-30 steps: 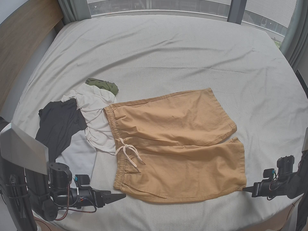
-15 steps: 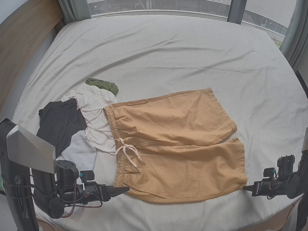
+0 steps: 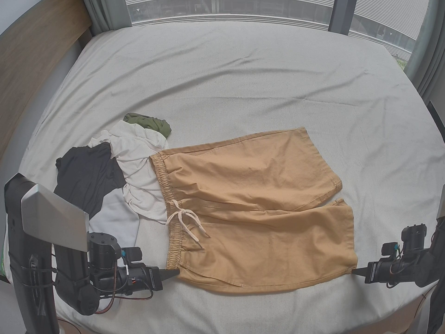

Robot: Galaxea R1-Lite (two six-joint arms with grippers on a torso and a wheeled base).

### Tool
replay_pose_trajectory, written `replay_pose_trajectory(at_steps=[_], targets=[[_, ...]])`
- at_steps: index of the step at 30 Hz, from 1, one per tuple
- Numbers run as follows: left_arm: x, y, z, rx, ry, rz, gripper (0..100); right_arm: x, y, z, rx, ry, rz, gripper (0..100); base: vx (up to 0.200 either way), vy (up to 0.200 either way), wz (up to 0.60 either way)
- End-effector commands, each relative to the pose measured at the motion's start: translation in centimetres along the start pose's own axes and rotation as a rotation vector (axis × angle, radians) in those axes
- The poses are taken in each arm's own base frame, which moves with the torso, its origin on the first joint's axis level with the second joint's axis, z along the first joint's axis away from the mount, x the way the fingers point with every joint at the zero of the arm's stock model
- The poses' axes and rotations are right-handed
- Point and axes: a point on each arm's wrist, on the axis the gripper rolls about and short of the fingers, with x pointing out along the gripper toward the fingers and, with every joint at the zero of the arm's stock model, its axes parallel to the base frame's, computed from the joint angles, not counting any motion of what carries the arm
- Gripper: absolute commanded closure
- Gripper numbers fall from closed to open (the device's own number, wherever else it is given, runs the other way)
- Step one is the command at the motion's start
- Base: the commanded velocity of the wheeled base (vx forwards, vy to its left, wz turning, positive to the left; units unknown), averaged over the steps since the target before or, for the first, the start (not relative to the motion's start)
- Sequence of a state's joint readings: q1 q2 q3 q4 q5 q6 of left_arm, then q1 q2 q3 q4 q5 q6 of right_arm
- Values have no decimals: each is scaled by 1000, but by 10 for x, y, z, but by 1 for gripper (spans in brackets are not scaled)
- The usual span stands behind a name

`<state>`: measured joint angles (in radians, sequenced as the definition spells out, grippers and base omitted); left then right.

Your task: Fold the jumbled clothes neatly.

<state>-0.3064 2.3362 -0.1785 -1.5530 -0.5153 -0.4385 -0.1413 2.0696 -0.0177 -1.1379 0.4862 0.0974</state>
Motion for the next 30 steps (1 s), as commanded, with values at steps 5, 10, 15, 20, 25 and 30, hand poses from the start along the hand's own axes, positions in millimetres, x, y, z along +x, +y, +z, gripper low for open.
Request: replay_pose_trajectory(at_steps=[5,10,15,20,25,30], targets=[[-25,-9,-5,-28,6,22,100,1,4,-9,4,65,10,100,0,0,0],[-32,-7,-11,-53,25,43,100,1,7,-12,2,95,15,100,0,0,0],[-38,-7,-21,-75,69,58,100,0,7,-18,19,142,10,100,0,0,0],[-37,-3,-23,-92,79,72,100,-2,8,-21,17,170,8,100,0,0,0],[-35,1,-28,-99,105,87,100,-5,12,-21,12,181,12,100,0,0,0],[-32,4,-32,-80,128,91,100,-5,11,-21,14,182,11,100,0,0,0]])
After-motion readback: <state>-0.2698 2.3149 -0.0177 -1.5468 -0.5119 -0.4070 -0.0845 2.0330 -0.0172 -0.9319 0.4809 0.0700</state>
